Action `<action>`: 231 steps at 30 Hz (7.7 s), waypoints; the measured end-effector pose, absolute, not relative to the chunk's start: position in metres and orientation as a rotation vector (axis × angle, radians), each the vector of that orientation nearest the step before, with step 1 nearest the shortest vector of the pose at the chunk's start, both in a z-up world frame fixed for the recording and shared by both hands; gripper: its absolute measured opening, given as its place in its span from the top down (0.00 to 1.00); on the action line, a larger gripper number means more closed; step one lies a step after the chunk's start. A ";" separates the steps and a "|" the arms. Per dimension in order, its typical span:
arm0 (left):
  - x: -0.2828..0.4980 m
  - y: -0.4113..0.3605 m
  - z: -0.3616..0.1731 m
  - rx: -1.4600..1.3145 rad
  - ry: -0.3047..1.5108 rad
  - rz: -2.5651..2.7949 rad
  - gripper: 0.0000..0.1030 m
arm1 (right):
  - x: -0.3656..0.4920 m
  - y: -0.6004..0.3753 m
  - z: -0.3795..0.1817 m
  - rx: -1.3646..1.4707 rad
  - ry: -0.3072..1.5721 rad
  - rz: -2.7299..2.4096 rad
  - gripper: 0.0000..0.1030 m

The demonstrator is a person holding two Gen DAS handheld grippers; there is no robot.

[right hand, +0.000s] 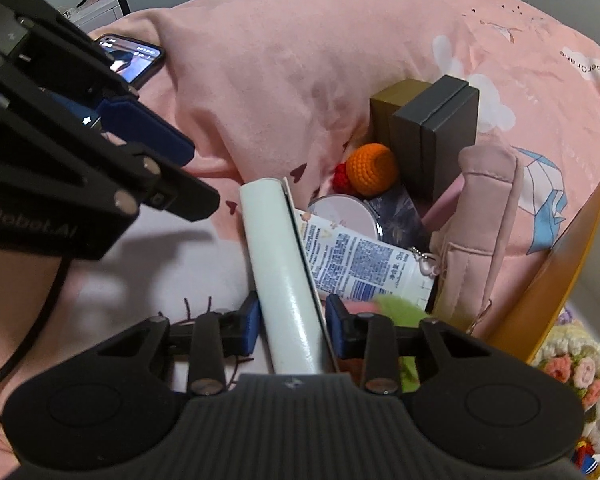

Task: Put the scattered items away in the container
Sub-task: 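Close the right tool on the white tube and lift it, then carry the white tube with the right tool while the left tool grasps the dark grey box, then lower the white tube into the box and open the right tool, then carry the dark grey box with the left tool into the box, then open the left tool to release the dark grey box inside the box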

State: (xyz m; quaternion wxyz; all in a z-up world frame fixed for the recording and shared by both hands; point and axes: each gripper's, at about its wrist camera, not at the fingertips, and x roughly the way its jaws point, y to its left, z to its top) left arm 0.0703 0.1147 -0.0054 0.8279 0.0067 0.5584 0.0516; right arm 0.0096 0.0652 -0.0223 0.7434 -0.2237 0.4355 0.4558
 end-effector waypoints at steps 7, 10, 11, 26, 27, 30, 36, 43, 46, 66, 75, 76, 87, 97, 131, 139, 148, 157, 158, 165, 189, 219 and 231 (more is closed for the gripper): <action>0.065 0.123 0.020 -0.008 1.119 0.119 0.67 | 0.009 0.051 0.003 -0.408 0.906 0.996 0.68; 0.064 0.125 0.034 -0.012 1.080 0.118 0.67 | 0.010 0.040 0.021 -0.353 0.879 0.993 0.68; 0.064 0.125 0.039 -0.006 1.066 0.121 0.67 | 0.011 0.037 0.027 -0.339 0.868 0.989 0.68; 0.126 0.134 0.046 -0.017 0.947 0.065 0.49 | 0.038 -0.048 0.134 -0.101 0.641 0.797 0.69; 0.134 0.134 0.041 -0.017 0.943 0.065 0.48 | 0.041 -0.055 0.136 -0.102 0.629 0.767 0.69; 0.157 0.141 0.024 -0.064 0.957 0.065 0.48 | 0.052 -0.079 0.140 -0.094 0.617 0.674 0.69; 0.188 0.150 -0.010 -0.141 0.986 0.066 0.47 | 0.066 -0.122 0.126 -0.107 0.633 0.487 0.69; 0.202 0.139 -0.031 -0.114 1.021 0.073 0.44 | 0.081 -0.157 0.098 -0.091 0.691 0.343 0.69; 0.205 0.137 -0.038 -0.110 1.038 0.079 0.44 | 0.086 -0.166 0.086 -0.077 0.723 0.319 0.69; 0.199 0.130 -0.040 -0.111 0.985 0.122 0.60 | 0.104 -0.173 0.003 -0.279 0.880 0.029 0.69; 0.183 0.132 -0.008 -0.139 0.889 0.105 0.60 | 0.114 -0.172 -0.005 -0.342 0.988 0.029 0.69; 0.181 0.132 -0.004 -0.141 0.878 0.102 0.60 | 0.115 -0.172 -0.006 -0.353 0.998 0.032 0.70; 0.162 0.124 0.024 -0.143 0.805 0.071 0.60 | 0.112 -0.167 -0.004 -0.478 1.045 0.123 0.68; 0.144 0.113 0.048 -0.152 0.751 0.024 0.60 | 0.116 -0.155 0.008 -0.724 1.046 0.220 0.45; 0.156 -0.020 0.047 -0.156 0.805 -0.366 0.60 | 0.107 -0.159 -0.010 -0.875 1.140 0.471 0.66; 0.183 -0.072 0.024 -0.080 0.893 -0.479 0.60 | 0.082 -0.182 0.033 -0.738 1.015 0.463 0.66; 0.213 -0.109 -0.034 -0.136 0.995 -0.480 0.60 | 0.069 -0.203 0.034 -0.649 0.963 0.448 0.66; 0.216 -0.104 -0.068 -0.322 1.028 -0.422 0.61 | 0.073 -0.210 0.031 -0.599 0.936 0.453 0.66; 0.215 -0.104 -0.068 -0.329 1.024 -0.417 0.61 | 0.073 -0.210 0.031 -0.596 0.933 0.453 0.66; 0.216 -0.103 -0.067 -0.291 1.086 -0.403 0.61 | 0.070 -0.210 0.032 -0.599 0.925 0.453 0.65; 0.210 -0.095 -0.060 -0.250 1.161 -0.356 0.78 | 0.070 -0.205 0.033 -0.610 0.926 0.464 0.62; 0.213 -0.090 -0.086 -0.398 1.297 -0.384 0.77 | 0.080 -0.187 0.028 -0.615 0.978 0.519 0.77; 0.182 -0.067 -0.029 -0.205 1.017 -0.278 0.77 | 0.121 -0.161 -0.006 -0.428 1.132 0.508 0.79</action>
